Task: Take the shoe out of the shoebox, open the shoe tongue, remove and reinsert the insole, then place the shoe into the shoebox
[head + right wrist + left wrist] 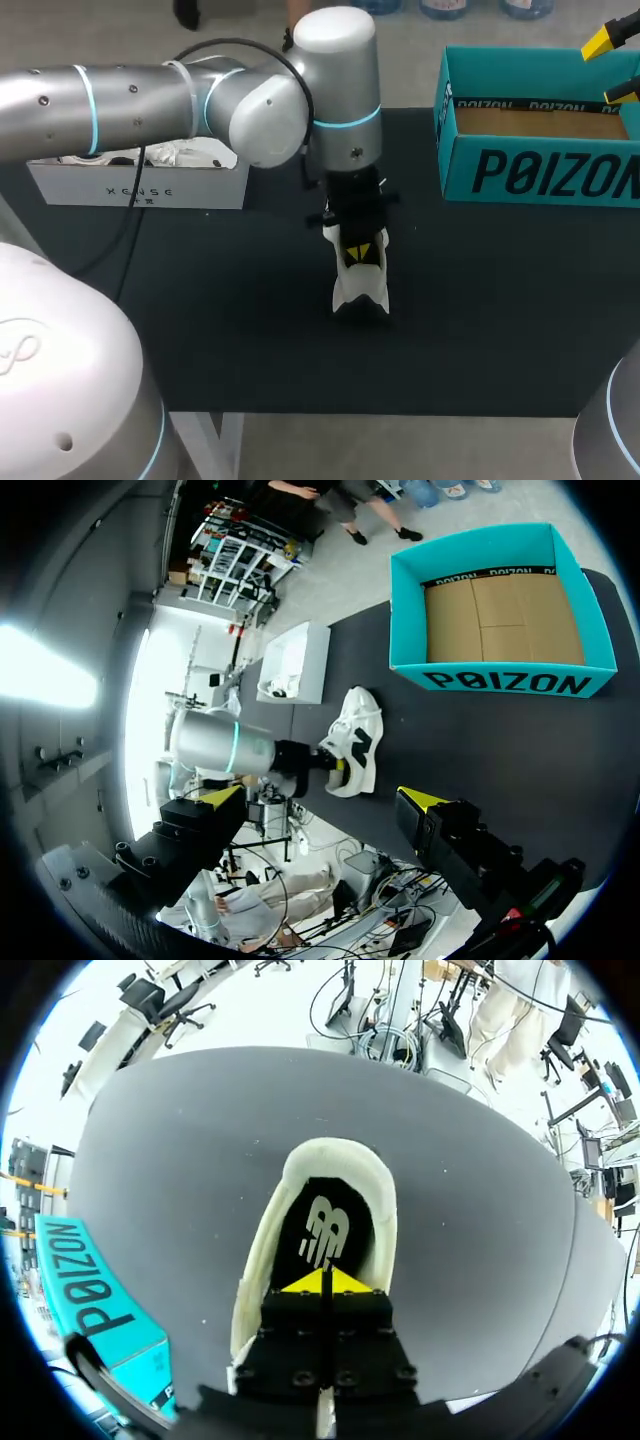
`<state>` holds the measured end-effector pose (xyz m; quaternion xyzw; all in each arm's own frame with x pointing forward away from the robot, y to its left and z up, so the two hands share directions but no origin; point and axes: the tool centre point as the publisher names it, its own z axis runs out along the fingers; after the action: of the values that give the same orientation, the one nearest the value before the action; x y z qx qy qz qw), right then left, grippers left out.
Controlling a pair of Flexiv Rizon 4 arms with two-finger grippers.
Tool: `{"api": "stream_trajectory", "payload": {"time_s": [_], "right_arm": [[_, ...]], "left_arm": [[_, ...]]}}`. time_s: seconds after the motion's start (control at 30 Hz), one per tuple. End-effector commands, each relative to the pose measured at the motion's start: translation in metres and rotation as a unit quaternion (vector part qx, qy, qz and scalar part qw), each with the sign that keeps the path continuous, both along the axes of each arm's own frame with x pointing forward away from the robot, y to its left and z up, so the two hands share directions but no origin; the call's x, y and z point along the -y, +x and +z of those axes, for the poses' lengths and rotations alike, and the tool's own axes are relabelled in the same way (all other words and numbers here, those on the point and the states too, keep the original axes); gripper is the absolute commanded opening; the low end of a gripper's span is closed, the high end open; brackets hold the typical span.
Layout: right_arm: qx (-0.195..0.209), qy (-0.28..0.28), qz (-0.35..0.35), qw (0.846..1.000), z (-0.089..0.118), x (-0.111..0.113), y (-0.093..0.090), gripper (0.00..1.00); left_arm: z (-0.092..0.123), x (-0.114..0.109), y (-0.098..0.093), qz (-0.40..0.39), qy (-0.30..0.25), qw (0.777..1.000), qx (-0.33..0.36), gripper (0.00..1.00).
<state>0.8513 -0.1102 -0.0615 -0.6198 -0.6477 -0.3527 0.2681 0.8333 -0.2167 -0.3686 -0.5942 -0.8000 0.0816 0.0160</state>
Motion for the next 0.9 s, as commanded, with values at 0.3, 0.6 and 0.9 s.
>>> {"api": "stream_trajectory", "payload": {"time_s": [0.3,0.6,0.9], "right_arm": [[-0.001,-0.001,0.001,1.0,0.0,0.0,0.002,1.0],[-0.001,-0.001,0.001,1.0,0.0,0.0,0.002,1.0],[-0.001,-0.001,0.001,1.0,0.0,0.0,0.002,1.0]], "left_arm": [[-0.033,0.009,-0.01,-0.007,-0.024,1.0,-0.011,0.0],[-0.038,0.01,-0.013,-0.017,-0.032,0.999,-0.011,0.0],[-0.002,0.017,-0.006,-0.037,-0.07,0.997,0.009,0.0]]}}
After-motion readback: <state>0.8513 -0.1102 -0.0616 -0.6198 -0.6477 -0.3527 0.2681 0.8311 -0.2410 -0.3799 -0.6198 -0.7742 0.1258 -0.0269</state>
